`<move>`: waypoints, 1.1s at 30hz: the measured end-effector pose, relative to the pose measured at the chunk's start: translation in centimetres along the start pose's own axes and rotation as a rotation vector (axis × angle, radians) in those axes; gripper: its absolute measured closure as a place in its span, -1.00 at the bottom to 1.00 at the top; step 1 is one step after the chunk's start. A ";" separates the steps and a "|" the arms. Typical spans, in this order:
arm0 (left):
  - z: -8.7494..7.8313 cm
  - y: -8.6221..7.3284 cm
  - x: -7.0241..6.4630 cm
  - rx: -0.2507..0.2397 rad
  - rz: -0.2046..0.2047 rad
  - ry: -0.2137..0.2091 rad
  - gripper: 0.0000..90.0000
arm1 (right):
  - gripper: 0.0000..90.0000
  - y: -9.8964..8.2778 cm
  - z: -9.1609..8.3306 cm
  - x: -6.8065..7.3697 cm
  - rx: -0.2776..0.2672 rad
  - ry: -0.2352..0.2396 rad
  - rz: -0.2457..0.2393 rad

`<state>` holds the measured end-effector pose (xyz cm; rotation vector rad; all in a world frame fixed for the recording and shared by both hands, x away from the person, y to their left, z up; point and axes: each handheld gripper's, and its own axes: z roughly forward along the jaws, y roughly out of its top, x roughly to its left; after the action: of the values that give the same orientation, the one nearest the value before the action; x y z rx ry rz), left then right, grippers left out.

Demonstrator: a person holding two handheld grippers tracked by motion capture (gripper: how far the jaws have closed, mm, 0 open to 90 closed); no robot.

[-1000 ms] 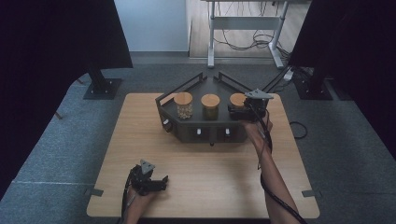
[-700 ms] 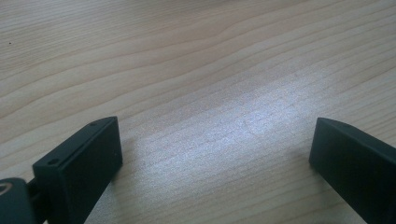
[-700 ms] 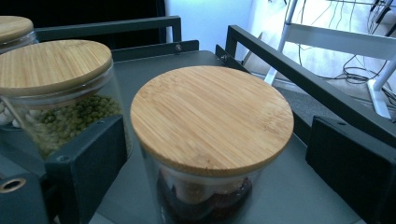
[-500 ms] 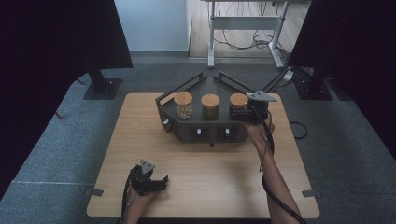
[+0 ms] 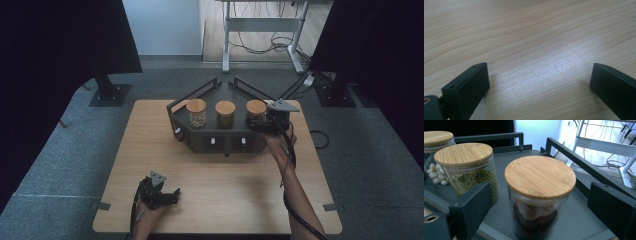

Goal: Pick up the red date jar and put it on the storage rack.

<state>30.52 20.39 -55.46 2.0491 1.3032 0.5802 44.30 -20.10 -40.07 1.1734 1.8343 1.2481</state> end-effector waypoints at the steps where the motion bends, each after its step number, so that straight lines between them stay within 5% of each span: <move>1: 0.0 0.0 0.0 0.000 0.000 0.000 -0.95 | -0.89 -0.1 -0.1 0.0 -0.001 0.000 -0.001; 33: 0.0 0.0 0.0 -0.003 -0.002 -0.001 -0.95 | -0.88 -2.1 -4.6 0.7 -0.012 -0.029 -0.056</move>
<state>30.51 20.36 -55.47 2.0445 1.3029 0.5793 39.40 -21.56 -40.41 1.1200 1.8237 1.2029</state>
